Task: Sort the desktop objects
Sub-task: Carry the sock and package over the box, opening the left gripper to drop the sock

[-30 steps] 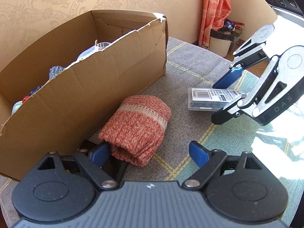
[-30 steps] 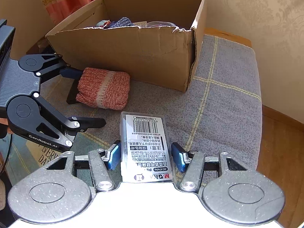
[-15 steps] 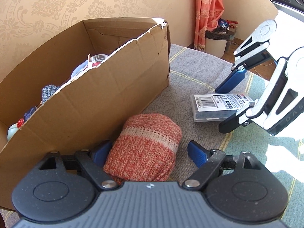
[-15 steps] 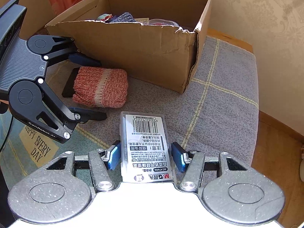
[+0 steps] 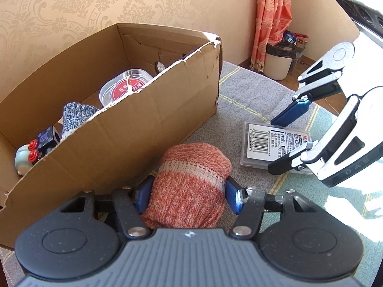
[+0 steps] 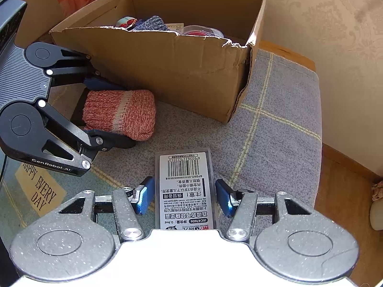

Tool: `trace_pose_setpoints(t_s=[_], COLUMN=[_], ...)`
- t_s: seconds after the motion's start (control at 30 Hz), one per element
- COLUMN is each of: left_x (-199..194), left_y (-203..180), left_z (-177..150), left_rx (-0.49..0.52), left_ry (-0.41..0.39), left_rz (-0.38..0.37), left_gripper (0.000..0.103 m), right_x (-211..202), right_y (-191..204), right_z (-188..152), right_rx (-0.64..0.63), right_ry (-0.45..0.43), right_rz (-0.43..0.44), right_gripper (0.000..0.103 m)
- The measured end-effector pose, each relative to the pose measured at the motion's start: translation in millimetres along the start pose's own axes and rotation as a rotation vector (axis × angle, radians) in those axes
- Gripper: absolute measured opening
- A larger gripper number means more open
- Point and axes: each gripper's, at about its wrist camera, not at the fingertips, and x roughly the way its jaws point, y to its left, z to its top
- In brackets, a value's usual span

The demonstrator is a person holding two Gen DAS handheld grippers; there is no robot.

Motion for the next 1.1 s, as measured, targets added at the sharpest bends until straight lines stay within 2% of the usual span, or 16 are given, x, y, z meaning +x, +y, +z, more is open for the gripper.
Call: trace_pose_setpoints(t_s=[0.47,0.6,0.73,1.1], left_x=[-53,-64,-79,-101], left_y=[-8,-6,-3,23], left_z=[12,17,23,56], left_rx=[0.017,-0.011,-0.028,-0.058], left_ry=[-0.057,-0.050,-0.078,-0.143], left_rz=[0.013,0.024,0.019,0.047], left_gripper=[0.061,0.061,0.061,0.061], right_x=[-53,-67,-81,-112], right_y=[10,16,22,24], right_z=[13,17,24,66], right_rx=[-0.049,-0.070,-0.080,-0.126], right_ry=[-0.070,-0.091,-0.119,-0.196], right_rz=[-0.032,-0.038,-0.035,-0.066], right_gripper=[0.060,0.060,0.060,0.060])
